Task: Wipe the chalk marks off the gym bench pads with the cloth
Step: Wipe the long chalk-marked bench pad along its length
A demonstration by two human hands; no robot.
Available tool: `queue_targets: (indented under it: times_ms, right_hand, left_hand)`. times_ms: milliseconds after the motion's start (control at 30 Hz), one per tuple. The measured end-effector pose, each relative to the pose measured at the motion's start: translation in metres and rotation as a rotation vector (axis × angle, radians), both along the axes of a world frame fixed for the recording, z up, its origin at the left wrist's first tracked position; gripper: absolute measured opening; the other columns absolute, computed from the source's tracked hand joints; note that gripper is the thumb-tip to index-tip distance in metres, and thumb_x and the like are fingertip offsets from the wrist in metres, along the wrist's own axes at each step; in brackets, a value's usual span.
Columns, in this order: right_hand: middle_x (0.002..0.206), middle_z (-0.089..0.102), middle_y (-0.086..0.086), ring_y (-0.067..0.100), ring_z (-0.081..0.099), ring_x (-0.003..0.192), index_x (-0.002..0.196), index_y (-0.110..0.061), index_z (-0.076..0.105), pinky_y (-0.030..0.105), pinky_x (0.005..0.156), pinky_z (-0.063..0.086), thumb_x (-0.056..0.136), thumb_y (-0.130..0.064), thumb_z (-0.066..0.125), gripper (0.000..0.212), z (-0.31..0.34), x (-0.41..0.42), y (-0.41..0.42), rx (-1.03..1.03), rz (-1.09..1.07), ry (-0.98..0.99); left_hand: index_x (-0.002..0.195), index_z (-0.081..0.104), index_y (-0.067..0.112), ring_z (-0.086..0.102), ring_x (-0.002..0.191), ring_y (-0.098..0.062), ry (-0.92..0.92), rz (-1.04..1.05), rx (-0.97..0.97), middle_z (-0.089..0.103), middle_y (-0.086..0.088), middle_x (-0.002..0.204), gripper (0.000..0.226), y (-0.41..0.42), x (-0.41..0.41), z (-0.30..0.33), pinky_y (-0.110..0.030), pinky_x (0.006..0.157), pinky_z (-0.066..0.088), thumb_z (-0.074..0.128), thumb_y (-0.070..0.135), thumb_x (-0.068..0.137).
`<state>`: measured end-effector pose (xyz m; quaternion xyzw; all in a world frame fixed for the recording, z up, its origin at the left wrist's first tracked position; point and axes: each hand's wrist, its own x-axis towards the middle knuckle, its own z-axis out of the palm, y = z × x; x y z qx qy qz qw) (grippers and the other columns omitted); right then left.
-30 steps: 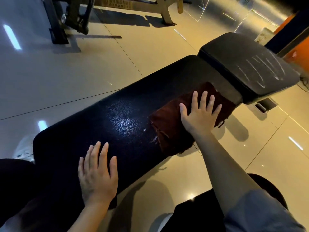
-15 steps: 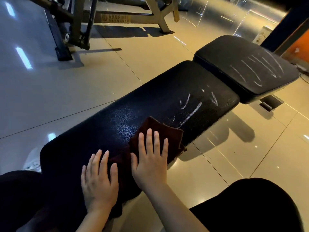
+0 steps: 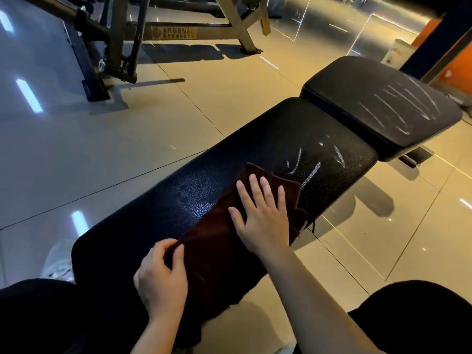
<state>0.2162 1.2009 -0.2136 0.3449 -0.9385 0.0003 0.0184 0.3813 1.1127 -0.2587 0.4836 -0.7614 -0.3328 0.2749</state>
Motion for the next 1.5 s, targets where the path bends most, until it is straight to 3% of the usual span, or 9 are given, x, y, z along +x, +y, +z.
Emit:
queue_targets:
  times_ms: [133, 300, 467, 600, 733, 1000, 1200, 1400, 1500]
  right_hand:
    - [0.158, 0.029, 0.008, 0.027, 0.021, 0.147, 0.15, -0.021, 0.035, 0.052, 0.117, 0.008, 0.096, -0.053, 0.029, 0.063, -0.017, 0.062, -0.002, -0.09, -0.22, -0.008]
    - [0.152, 0.037, 0.017, 0.036, 0.029, 0.142, 0.143, -0.016, 0.047, 0.059, 0.111, 0.013, 0.09, -0.054, 0.032, 0.067, -0.023, 0.12, -0.02, -0.082, -0.373, -0.143]
    - [0.163, -0.015, 0.003, 0.024, -0.02, 0.148, 0.155, -0.027, -0.003, 0.05, 0.115, -0.018, 0.097, -0.055, 0.001, 0.064, -0.003, 0.109, -0.028, -0.059, -0.428, -0.227]
    - [0.163, -0.014, -0.001, 0.015, -0.023, 0.145, 0.154, -0.026, -0.007, 0.039, 0.115, -0.02, 0.1, -0.053, 0.006, 0.063, -0.008, 0.086, -0.024, -0.064, -0.402, -0.089]
    - [0.163, -0.009, 0.003, 0.02, -0.013, 0.149, 0.155, -0.023, -0.005, 0.04, 0.119, -0.013, 0.101, -0.055, 0.012, 0.065, -0.003, 0.037, -0.027, -0.069, -0.504, -0.029]
    - [0.156, 0.03, 0.013, 0.026, 0.02, 0.146, 0.15, -0.01, 0.031, 0.044, 0.116, 0.014, 0.098, -0.045, 0.028, 0.062, -0.029, 0.096, -0.003, -0.156, -0.499, 0.051]
    - [0.163, -0.004, 0.007, 0.021, -0.011, 0.149, 0.152, -0.017, -0.004, 0.039, 0.118, -0.014, 0.094, -0.053, 0.003, 0.069, -0.002, 0.012, 0.006, -0.171, -0.641, 0.04]
    - [0.164, -0.005, 0.004, 0.02, -0.01, 0.15, 0.156, -0.021, 0.001, 0.042, 0.12, -0.01, 0.101, -0.052, 0.013, 0.064, 0.026, -0.096, 0.035, -0.116, -0.667, 0.142]
    - [0.164, -0.006, 0.006, 0.022, -0.009, 0.15, 0.156, -0.02, 0.001, 0.043, 0.12, -0.01, 0.101, -0.054, 0.011, 0.066, 0.039, -0.141, 0.037, -0.085, -0.655, 0.137]
  left_hand:
    - [0.099, 0.067, 0.024, 0.062, 0.094, -0.025, 0.103, 0.046, 0.141, 0.067, 0.001, 0.101, 0.012, -0.038, -0.016, 0.025, -0.051, 0.088, 0.049, 0.064, 0.018, 0.09]
    - [0.101, 0.067, 0.027, 0.06, 0.096, -0.03, -0.018, 0.054, 0.156, 0.067, -0.003, 0.103, 0.013, -0.077, -0.014, 0.024, -0.048, 0.086, 0.049, 0.062, 0.021, 0.09]
    - [0.102, 0.068, 0.026, 0.06, 0.097, -0.03, -0.052, -0.059, 0.069, 0.068, -0.006, 0.1, 0.012, -0.101, -0.011, 0.027, -0.037, 0.074, 0.047, 0.062, 0.025, 0.091]
    - [0.113, 0.062, 0.013, 0.056, 0.102, -0.025, 0.053, -0.149, 0.055, 0.055, -0.009, 0.117, 0.023, -0.098, -0.013, 0.028, -0.028, 0.079, 0.04, 0.062, 0.01, 0.091]
    - [0.118, 0.062, 0.01, 0.056, 0.108, -0.023, 0.054, -0.557, -0.248, 0.056, -0.008, 0.12, 0.031, -0.057, -0.008, 0.015, -0.035, 0.088, 0.052, 0.064, 0.012, 0.088]
    - [0.142, 0.041, 0.01, 0.03, 0.138, -0.021, -0.283, -0.784, -0.383, 0.044, -0.01, 0.147, 0.057, -0.028, -0.025, -0.009, -0.039, 0.114, 0.019, 0.014, 0.042, 0.102]
    - [0.146, 0.03, 0.007, 0.026, 0.142, -0.022, -0.342, -0.943, -0.572, 0.035, -0.011, 0.152, 0.057, -0.024, -0.097, 0.008, -0.044, 0.114, 0.013, 0.017, 0.041, 0.102]
    - [0.147, -0.015, 0.021, -0.02, 0.144, -0.011, -0.348, -1.086, -0.576, -0.022, 0.004, 0.153, 0.065, -0.022, -0.187, 0.038, -0.035, 0.115, -0.016, -0.005, 0.051, 0.09]
    - [0.148, -0.018, 0.021, -0.019, 0.146, -0.013, -0.366, -1.084, -0.586, -0.024, 0.003, 0.155, 0.071, -0.021, -0.219, 0.047, -0.036, 0.114, -0.017, -0.012, 0.052, 0.085]
